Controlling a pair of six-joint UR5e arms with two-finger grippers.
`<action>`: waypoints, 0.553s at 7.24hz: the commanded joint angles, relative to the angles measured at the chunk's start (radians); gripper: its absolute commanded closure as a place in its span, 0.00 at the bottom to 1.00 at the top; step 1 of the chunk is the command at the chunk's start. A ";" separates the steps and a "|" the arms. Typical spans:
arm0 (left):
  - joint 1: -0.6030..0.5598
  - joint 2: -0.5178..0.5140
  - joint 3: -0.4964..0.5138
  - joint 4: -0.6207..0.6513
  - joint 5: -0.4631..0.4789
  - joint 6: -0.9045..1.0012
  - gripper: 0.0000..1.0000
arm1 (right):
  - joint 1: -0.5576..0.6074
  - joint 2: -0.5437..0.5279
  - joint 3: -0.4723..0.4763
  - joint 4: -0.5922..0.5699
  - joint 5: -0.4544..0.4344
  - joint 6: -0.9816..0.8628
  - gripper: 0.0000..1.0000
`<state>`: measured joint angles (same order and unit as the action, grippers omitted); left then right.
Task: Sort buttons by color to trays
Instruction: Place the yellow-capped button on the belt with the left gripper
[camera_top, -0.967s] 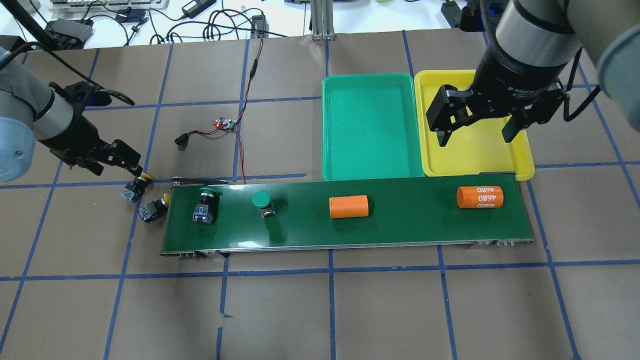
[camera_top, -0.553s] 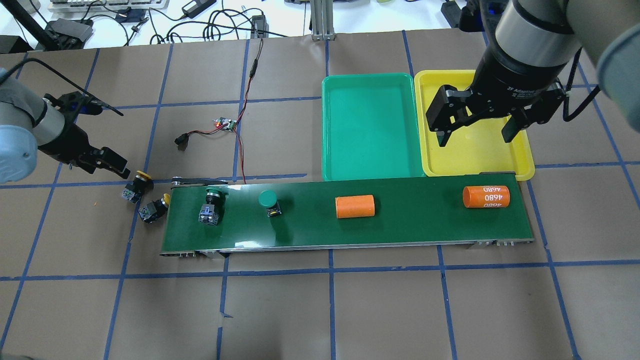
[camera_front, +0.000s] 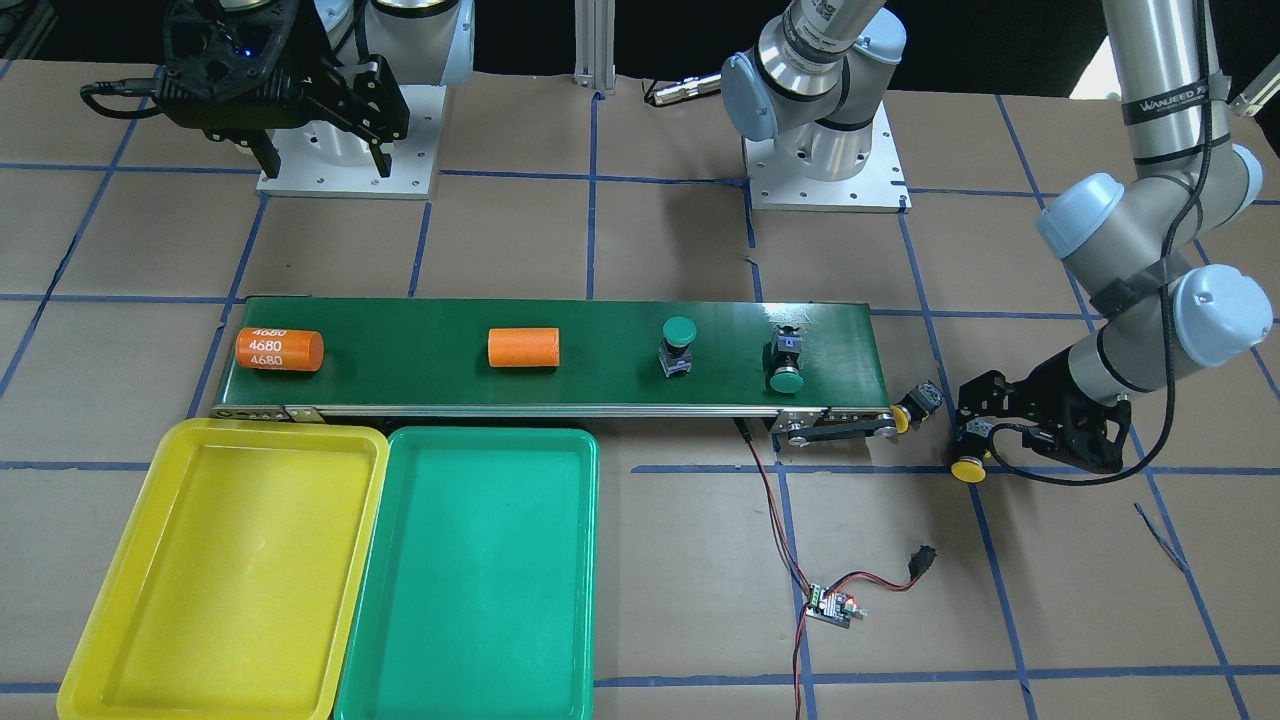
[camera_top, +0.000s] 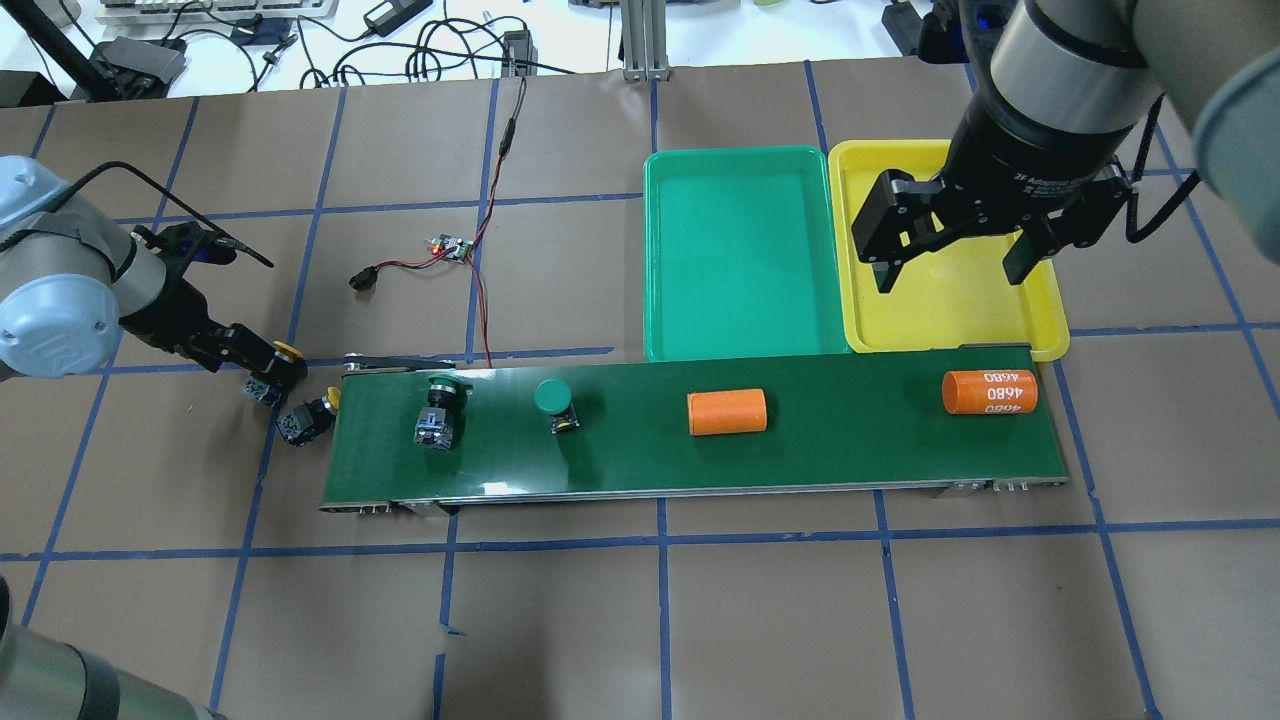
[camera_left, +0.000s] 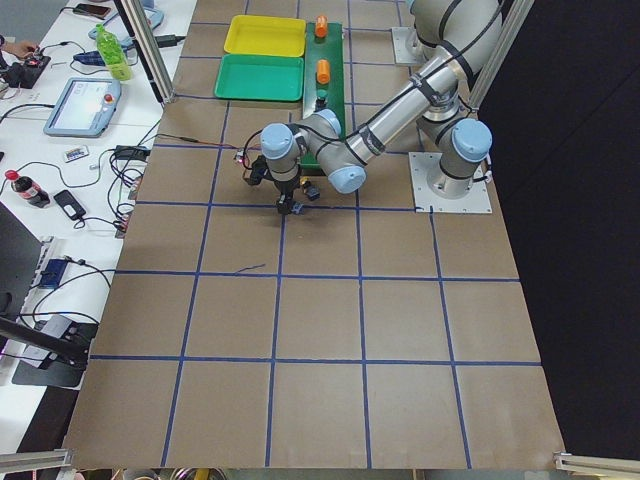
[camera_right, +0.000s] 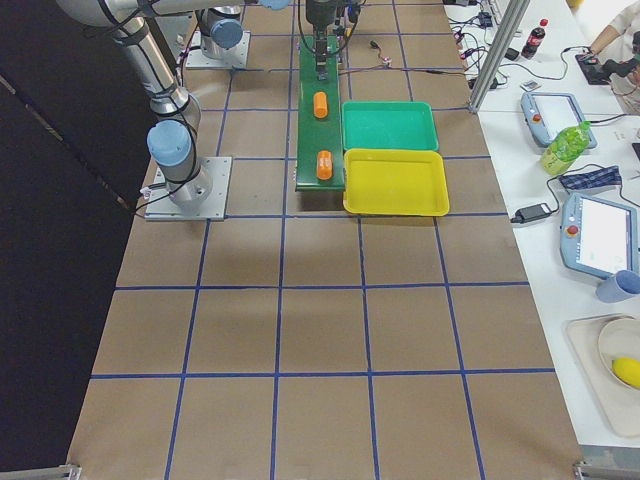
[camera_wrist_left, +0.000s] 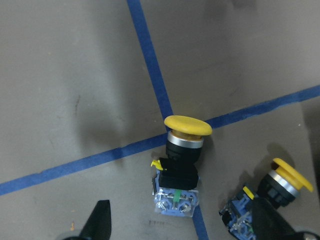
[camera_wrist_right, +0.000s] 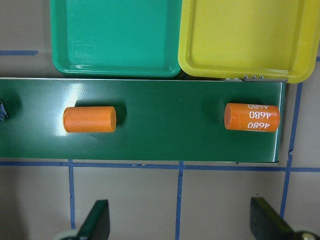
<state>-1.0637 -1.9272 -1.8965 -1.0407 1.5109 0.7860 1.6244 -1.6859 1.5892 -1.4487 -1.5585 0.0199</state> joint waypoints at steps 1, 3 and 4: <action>0.001 -0.041 -0.004 0.014 0.003 -0.005 0.24 | 0.000 0.000 0.000 0.001 0.000 0.000 0.00; 0.001 -0.056 0.010 0.022 0.003 -0.008 0.96 | 0.000 0.000 0.000 -0.001 0.000 0.000 0.00; -0.001 -0.050 0.017 0.028 0.003 -0.005 1.00 | 0.000 0.000 0.000 -0.001 0.000 0.000 0.00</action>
<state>-1.0637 -1.9786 -1.8887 -1.0187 1.5143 0.7787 1.6245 -1.6858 1.5892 -1.4491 -1.5585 0.0200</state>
